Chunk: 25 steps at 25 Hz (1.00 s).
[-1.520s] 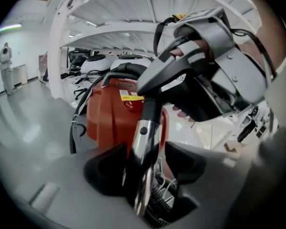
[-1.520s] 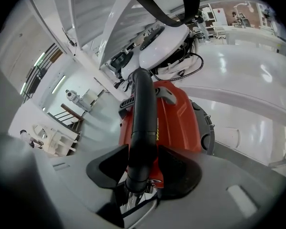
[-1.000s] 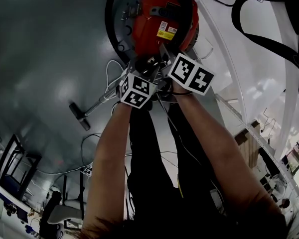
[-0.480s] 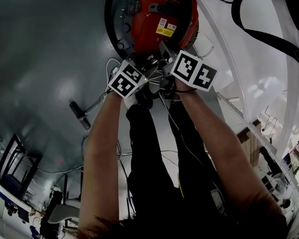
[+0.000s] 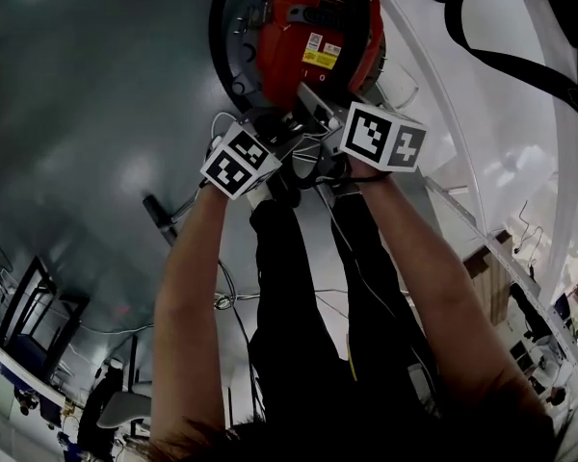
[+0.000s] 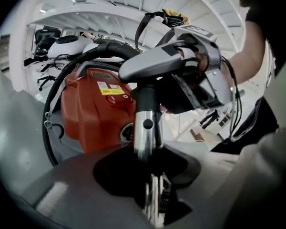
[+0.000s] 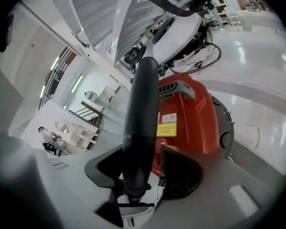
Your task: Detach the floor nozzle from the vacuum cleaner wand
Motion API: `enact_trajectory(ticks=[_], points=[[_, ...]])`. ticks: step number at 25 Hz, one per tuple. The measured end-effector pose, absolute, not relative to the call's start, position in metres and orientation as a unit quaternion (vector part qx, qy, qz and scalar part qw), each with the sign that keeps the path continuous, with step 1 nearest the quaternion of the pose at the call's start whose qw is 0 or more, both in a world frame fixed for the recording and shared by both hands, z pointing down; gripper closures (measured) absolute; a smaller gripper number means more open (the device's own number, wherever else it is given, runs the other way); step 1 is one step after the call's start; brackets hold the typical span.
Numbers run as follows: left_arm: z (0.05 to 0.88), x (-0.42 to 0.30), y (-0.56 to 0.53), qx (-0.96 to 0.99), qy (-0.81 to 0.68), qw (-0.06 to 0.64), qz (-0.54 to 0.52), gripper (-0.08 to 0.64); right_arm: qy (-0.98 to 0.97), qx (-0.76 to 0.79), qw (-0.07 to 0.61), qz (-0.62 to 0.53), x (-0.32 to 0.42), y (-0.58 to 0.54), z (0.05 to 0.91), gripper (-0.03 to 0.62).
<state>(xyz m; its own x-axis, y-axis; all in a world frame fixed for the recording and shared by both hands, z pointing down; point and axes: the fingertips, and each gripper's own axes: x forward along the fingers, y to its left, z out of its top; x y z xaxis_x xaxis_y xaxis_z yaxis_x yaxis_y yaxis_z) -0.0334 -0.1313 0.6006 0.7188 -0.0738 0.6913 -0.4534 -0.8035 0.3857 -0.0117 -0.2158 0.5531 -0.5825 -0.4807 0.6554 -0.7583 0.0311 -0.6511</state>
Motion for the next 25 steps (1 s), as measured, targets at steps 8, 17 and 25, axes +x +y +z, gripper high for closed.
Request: enact_trajectory(ticks=[8, 17, 25], points=[[0.586, -0.031, -0.115, 0.892, -0.139, 0.263, 0.341, 0.411, -0.718, 0.41, 0.094, 0.555, -0.019, -0.2, 0.531, 0.459], [0.587, -0.027, -0.108, 0.884, -0.143, 0.27, 0.355, 0.408, -0.722, 0.413, 0.101, 0.546, -0.012, -0.192, 0.529, 0.462], [0.571, -0.032, -0.098, 0.888, -0.078, 0.34, 0.3, 0.403, -0.767, 0.357, 0.084, 0.527, -0.026, -0.191, 0.51, 0.462]])
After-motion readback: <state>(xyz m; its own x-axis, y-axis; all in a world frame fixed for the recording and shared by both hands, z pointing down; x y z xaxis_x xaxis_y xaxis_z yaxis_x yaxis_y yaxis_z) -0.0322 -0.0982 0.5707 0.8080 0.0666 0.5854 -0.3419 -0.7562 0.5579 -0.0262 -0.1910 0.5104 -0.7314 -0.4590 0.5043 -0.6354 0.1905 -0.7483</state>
